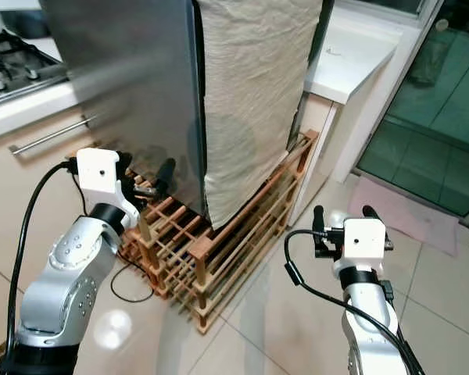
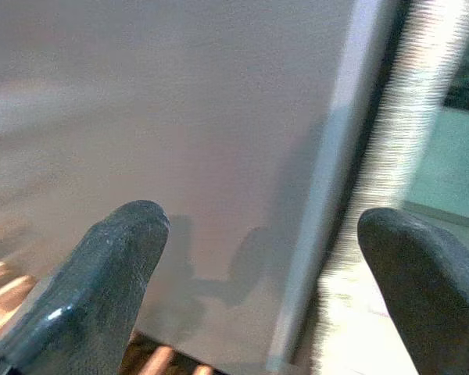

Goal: Restocking fridge

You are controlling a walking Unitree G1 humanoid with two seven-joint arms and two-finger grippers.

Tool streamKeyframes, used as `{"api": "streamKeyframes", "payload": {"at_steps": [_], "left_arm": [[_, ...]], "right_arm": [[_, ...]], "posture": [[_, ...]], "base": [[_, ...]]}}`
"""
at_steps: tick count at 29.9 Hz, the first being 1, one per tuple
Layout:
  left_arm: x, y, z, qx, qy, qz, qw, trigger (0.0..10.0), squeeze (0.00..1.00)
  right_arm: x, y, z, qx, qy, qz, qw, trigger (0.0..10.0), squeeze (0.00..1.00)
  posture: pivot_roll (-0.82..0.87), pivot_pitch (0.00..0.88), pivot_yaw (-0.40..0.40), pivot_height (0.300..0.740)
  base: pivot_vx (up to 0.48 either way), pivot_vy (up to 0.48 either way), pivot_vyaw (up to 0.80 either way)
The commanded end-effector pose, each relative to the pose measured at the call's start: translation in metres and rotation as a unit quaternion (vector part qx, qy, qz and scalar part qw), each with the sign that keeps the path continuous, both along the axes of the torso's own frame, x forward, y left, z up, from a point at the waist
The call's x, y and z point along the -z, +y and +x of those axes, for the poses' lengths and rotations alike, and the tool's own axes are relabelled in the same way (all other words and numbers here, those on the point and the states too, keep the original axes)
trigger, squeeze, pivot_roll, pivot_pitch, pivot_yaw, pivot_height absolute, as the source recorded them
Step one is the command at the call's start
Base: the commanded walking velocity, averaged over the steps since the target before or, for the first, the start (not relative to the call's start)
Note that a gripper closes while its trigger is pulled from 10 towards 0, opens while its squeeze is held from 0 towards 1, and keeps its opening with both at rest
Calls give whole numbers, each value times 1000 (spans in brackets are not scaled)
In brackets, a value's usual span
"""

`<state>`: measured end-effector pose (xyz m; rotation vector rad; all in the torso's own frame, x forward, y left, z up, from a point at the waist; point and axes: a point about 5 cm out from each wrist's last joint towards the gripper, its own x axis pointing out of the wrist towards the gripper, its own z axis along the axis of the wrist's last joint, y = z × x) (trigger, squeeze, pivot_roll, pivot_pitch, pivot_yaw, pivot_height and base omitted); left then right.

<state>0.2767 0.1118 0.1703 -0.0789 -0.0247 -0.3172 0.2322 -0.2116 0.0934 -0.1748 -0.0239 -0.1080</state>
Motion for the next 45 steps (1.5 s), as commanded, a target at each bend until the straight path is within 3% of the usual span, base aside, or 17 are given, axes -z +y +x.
{"api": "streamKeyframes", "payload": {"at_steps": [1,5,8,17,23,29,35,39,44,45], "left_arm": [[-4,-10,-1,34,4,4,999,10000,0],[5,-3,2,20,4,50,999,10000,0],[11,2,1,5,5,56,998,10000,0],[19,7,-6,-28,9,18,999,10000,0],[16,6,-9,-35,-10,6,999,10000,0],[20,7,1,-55,4,16,998,10000,0],[9,0,33,-54,-16,38,998,10000,0],[-1,-4,43,-47,-32,16,998,10000,0],[-12,-2,35,-54,-66,-13,996,10000,0],[-11,-6,28,-45,-66,-28,996,10000,0]], "right_arm": [[1,-4,-1,2,0,-7,1000,10000,82],[2,-3,1,3,1,-1,1000,10000,82],[4,-2,3,2,10,1,1000,10000,86],[0,4,9,-21,-3,-18,1000,10000,90],[1,3,12,-27,7,-31,999,10000,129],[3,4,13,-32,15,-25,999,10000,78],[1,8,16,-36,9,-23,999,10000,78],[-1,7,17,-31,4,-26,999,10000,82],[-2,5,16,-23,-2,-27,999,10000,86],[-2,4,15,-21,-3,-27,999,10000,86]], "posture": [[-28,0,-20,740],[-26,0,-19,740],[-25,0,-19,740],[-19,0,-32,740],[-15,0,-45,740],[-13,0,-52,740],[-23,0,-62,740],[-46,0,-49,740],[-54,0,-41,740],[-52,0,-42,740]], "base": [[0,0,0],[0,0,0],[0,0,-513],[0,-213,-263],[0,-480,486],[0,-239,159],[0,0,0],[82,0,0],[444,0,0],[480,0,0]]}}
